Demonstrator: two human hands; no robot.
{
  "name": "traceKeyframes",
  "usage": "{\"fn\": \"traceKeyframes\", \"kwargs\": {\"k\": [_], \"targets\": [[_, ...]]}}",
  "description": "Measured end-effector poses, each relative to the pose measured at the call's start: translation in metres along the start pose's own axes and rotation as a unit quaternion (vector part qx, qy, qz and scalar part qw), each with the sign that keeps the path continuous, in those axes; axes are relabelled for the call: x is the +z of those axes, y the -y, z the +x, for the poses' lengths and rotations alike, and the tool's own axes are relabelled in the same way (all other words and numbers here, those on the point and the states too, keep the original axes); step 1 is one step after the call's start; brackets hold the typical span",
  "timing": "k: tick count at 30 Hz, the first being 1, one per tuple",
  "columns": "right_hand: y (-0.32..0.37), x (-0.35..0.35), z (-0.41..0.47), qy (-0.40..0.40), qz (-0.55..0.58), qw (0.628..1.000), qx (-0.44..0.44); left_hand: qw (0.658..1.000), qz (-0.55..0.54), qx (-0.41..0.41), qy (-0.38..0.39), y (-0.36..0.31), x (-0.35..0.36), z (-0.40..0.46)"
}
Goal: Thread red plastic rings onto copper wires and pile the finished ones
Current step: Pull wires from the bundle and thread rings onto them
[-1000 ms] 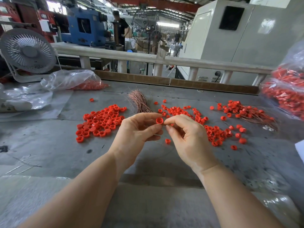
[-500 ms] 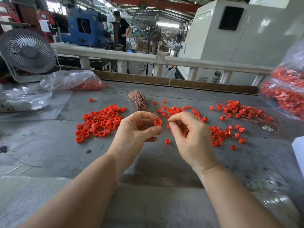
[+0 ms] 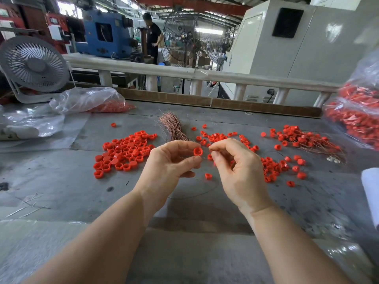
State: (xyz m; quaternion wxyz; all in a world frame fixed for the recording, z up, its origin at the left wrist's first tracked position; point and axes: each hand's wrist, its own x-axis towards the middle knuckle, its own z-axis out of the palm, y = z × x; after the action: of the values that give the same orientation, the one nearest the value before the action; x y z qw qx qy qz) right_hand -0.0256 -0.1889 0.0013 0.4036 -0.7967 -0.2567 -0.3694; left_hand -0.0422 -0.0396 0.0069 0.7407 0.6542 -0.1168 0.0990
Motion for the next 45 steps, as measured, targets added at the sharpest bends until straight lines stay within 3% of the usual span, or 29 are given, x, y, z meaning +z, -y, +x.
{"fn": "traceKeyframes", "kwargs": {"k": [12, 19, 28, 45], "targets": [[0.0016, -0.0004, 0.0002, 0.017, -0.006, 1.0, -0.003, 0.998, -0.014, -0.034, 0.045, -0.0001, 0.0047, -0.0012], [0.0054, -0.0016, 0.0002, 0.039, -0.007, 0.999, 0.006, 0.987, -0.131, -0.083, 0.034, 0.0031, 0.0024, 0.0015], [0.0072, -0.0002, 0.0002, 0.047, 0.014, 0.999, 0.018, 0.938, -0.304, -0.169, 0.009, 0.0025, -0.0012, 0.0065], [0.0064, -0.0006, 0.0001, 0.048, 0.079, 0.991, 0.095, 0.922, -0.328, -0.204, 0.018, -0.0005, -0.0025, 0.006]]}}
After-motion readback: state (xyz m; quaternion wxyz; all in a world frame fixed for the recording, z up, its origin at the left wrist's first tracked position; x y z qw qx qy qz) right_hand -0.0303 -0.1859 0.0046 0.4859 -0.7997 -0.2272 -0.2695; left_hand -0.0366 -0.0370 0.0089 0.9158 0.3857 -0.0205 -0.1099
